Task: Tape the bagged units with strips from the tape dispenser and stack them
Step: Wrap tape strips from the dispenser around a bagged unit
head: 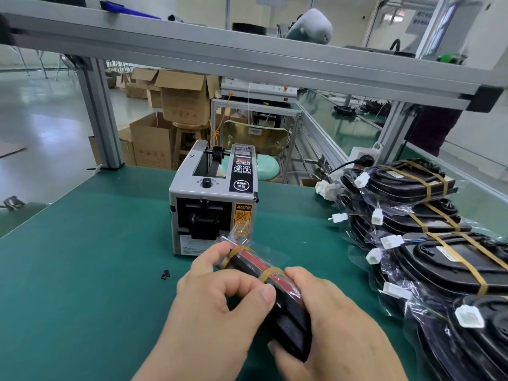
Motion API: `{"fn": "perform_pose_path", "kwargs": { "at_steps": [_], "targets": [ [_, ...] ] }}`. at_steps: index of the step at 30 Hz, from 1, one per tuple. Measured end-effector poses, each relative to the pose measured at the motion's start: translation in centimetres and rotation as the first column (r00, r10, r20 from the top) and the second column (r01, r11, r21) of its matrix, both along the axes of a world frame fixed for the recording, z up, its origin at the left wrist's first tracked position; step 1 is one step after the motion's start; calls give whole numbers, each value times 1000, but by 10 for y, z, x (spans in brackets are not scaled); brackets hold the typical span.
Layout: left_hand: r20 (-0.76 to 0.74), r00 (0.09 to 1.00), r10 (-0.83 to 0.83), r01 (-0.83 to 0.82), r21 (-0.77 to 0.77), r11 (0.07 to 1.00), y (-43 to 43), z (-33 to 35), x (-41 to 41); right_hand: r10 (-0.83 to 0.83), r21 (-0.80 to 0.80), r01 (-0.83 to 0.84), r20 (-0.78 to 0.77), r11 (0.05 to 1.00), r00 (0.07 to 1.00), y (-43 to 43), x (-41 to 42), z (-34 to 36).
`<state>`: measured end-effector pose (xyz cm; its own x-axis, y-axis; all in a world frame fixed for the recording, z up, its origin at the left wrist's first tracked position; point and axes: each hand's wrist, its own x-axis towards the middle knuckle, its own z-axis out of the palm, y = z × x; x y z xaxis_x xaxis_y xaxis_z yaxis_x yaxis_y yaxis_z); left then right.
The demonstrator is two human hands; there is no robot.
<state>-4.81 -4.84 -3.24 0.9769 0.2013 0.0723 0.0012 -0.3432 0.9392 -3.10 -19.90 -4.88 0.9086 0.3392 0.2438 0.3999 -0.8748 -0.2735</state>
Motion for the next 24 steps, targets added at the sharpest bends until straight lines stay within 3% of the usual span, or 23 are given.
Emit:
{"fn": "perform_pose_path", "kwargs": {
  "at_steps": [24],
  "targets": [
    [29,999,40,-40,8,999,-6,-5,5,-1,-15,0,-43,1000,999,2,0,2]
  ]
}}
